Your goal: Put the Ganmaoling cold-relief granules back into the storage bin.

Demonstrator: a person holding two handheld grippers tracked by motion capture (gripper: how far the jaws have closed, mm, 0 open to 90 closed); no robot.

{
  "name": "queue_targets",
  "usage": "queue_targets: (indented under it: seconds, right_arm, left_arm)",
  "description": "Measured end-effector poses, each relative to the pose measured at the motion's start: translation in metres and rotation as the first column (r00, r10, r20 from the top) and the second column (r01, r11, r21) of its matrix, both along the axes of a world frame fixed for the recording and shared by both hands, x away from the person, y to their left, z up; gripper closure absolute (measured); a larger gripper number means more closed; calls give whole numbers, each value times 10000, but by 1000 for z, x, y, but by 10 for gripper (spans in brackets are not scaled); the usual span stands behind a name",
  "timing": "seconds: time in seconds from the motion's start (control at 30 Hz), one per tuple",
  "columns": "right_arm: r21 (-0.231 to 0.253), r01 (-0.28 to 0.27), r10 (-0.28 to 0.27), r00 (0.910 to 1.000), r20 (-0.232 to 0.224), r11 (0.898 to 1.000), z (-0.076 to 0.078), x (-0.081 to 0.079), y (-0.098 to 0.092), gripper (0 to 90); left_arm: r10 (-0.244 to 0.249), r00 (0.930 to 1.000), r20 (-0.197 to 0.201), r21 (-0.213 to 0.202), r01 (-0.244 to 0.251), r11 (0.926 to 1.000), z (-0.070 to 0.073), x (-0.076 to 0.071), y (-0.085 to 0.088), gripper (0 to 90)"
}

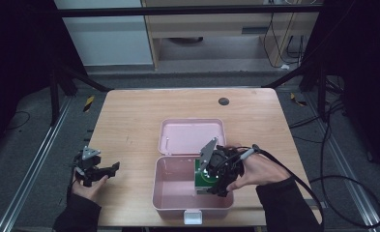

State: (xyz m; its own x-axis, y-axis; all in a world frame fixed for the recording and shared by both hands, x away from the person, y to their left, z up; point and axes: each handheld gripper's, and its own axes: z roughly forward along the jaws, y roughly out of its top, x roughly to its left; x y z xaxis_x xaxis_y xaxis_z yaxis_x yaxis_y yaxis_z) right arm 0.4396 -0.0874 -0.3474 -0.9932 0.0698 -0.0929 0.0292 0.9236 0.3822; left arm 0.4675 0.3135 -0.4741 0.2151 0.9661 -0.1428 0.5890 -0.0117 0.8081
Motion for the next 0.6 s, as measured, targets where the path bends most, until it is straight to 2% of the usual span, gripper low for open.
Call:
queue_targets:
  seconds: [0.1, 0.37, 0.5, 0.6]
  right_arm:
    - [-257, 35, -34, 10000, 12, 9997, -7, 1, -1, 160]
    - [-382, -101, 93, 9997, -218, 9992, -14, 3, 3, 159]
    - [-130, 23, -28, 9994, -355, 9999, -19, 5, -2, 159]
    - [-161, 87, -94, 9990, -435, 9998, -24, 5, -5, 159]
  left_arm:
    - [-5, 10000, 3, -3, 5, 10000, 0, 0, -1, 194]
    - [8, 10000, 19, -14, -8, 10000, 0, 0, 1, 194]
    - [0, 10000, 31, -11, 0, 10000, 0, 0, 0, 194]
    - [-1, 10000, 8, -2, 1, 10000, 0, 0, -1, 194]
